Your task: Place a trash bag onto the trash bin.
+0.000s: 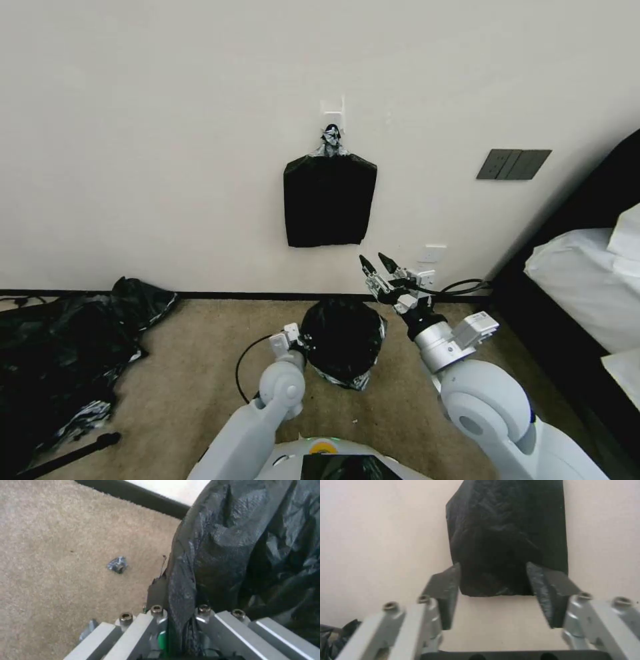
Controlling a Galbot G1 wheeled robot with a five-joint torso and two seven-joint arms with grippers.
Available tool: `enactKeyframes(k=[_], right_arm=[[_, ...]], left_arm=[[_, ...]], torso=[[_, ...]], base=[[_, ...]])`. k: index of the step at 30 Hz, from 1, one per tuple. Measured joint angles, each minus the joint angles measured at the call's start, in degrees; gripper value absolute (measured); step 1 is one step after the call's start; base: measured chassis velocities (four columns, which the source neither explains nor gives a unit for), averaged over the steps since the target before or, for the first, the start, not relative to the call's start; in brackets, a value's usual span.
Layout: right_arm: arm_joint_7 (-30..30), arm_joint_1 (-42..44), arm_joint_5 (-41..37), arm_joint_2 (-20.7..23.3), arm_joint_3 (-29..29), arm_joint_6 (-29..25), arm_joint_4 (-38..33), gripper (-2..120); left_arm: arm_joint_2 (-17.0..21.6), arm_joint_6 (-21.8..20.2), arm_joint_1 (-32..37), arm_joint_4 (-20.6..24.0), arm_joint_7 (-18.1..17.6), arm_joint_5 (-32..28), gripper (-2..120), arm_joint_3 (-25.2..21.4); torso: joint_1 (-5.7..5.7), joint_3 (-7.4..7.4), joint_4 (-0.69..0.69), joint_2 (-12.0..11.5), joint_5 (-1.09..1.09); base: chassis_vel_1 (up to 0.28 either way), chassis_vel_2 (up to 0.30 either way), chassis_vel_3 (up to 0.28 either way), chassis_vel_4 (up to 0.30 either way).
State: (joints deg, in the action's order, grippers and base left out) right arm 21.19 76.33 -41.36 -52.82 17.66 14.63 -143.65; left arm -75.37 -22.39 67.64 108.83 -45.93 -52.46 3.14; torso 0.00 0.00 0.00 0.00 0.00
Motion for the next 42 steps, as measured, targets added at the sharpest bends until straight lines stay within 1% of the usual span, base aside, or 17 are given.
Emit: enactKeyframes(k=[4, 7, 11, 16, 19, 21, 23, 24, 27, 28, 32, 34, 36, 37, 40, 41, 42], right_arm=[[0.25, -0.25, 0.0, -0.13, -0.41, -0.01, 0.1, 69], [1.06, -0.34, -0.2, 0.09, -0.64, 0.04, 0.19, 86], [1.41, -1.23, -1.15, 1.39, 0.32, 0.1, 0.25, 98], [1.74, -1.8, -2.43, 1.72, 1.14, 0.24, 0.29, 100], [1.89, -1.36, -2.61, 1.34, 1.06, 0.31, 0.32, 100], [1.89, -1.18, -2.61, 1.26, 0.94, 0.32, 0.32, 100], [1.98, -0.87, -2.62, 1.15, 0.76, 0.34, 0.34, 100], [1.98, -0.87, -2.62, 1.15, 0.76, 0.34, 0.34, 100], [2.09, -0.82, -2.66, 1.16, 0.76, 0.35, 0.35, 100], [2.09, -0.82, -2.66, 1.16, 0.76, 0.35, 0.35, 100], [2.33, -0.57, -2.74, 0.8, 0.56, 0.42, 0.37, 100], [2.36, -0.37, -2.73, 0.69, 0.6, 0.44, 0.38, 100], [2.24, 1.13, -1.93, -0.14, 1.81, 0.36, 0.97, 100], [2.24, 1.13, -1.93, -0.14, 1.81, 0.36, 0.97, 100], [-0.62, 5.52, 3.0, -2.09, 5.16, -1.63, 4.89, 100], [-0.62, 5.52, 3.0, -2.09, 5.16, -1.63, 4.89, 100], [-2.4, 7.63, 5.65, -2.92, 6.41, -3.11, 6.54, 100]], left_arm=[[-0.61, 0.02, -0.94, -1.76, 0.0, 1.32, 1, 0.86], [-1.01, 0.15, -0.96, -2.76, 0.31, 2.35, 1, 0.98], [-1.06, 0.2, -0.35, -2.78, 0.47, 3.69, 3, 0.98], [-0.46, 0.46, 0.48, -1.93, 1.5, 5.31, 16, 0.98], [-0.18, 1.53, 1.15, -1.7, 3.77, 8.43, 29, 0.98], [-0.18, 1.83, 1.37, -1.58, 4.61, 9.19, 32, 0.94], [-0.18, 2.65, 1.82, -0.89, 5.88, 10.31, 43, 0.71], [-0.18, 2.65, 1.82, -0.89, 5.88, 10.31, 43, 0.71], [0.12, 3.32, 2.43, 0.99, 6.36, 10.96, 59, 0.38], [0.12, 3.32, 2.43, 0.99, 6.36, 10.96, 59, 0.38], [1.14, 3.48, 3.31, 4.62, 6.52, 11.55, 77, -0.46], [1.45, 3.49, 3.56, 5.52, 6.73, 11.69, 80, -0.8], [2.7, 3.93, 4.83, 8.3, 8.71, 13.36, 90, -2.71], [2.7, 3.93, 4.83, 8.3, 8.71, 13.36, 90, -2.71], [5.21, 7.23, 8.65, 11.66, 16.83, 19.74, 99, -8.58], [5.21, 7.23, 8.65, 11.66, 16.83, 19.74, 99, -8.58], [6.28, 8.02, 10.28, 12.61, 19.29, 20.8, 99, -11.07]], torso=[[0.0, 0.0, 0.01, 0.0, 0.01], [-0.01, -0.01, 0.02, 0.01, 0.02], [-0.01, -0.01, 0.0, 0.01, 0.0], [0.0, 0.0, 0.0, 0.0, -0.01], [0.0, 0.0, -0.03, 0.0, -0.02], [0.0, 0.0, -0.03, 0.0, -0.03], [0.0, 0.0, -0.02, 0.0, -0.02], [0.0, 0.0, -0.02, 0.0, -0.02], [0.0, 0.01, 0.0, 0.0, -0.01], [0.0, 0.01, 0.0, 0.0, -0.01], [0.0, 0.01, 0.0, 0.0, -0.01], [0.0, 0.01, 0.0, 0.0, -0.01], [0.0, 0.0, 0.0, 0.0, -0.01], [0.0, 0.0, 0.0, 0.0, -0.01], [0.0, 0.0, 0.0, 0.0, 0.0], [0.0, 0.0, 0.0, 0.0, 0.0], [0.0, 0.01, -0.01, 0.0, 0.0]], base=[[0.0, 0.0, 0.0, 0.0], [0.0, 0.0, 0.0, 0.0], [0.0, 0.0, 0.0, 0.0], [0.0, 0.0, 0.0, 0.0], [0.0, 0.0, 0.0, 0.0], [0.0, 0.0, 0.0, 0.0], [0.0, 0.0, 0.0, 0.0], [0.0, 0.0, 0.0, 0.0], [0.0, 0.0, 0.0, 0.0], [0.0, 0.0, 0.0, 0.0], [0.0, 0.0, 0.0, 0.0], [0.0, 0.0, 0.0, 0.0], [0.0, 0.0, 0.0, 0.0], [0.0, 0.0, 0.0, 0.0], [0.0, 0.0, 0.0, 0.0], [0.0, 0.0, 0.0, 0.0], [0.0, 0.0, 0.0, 0.0]])
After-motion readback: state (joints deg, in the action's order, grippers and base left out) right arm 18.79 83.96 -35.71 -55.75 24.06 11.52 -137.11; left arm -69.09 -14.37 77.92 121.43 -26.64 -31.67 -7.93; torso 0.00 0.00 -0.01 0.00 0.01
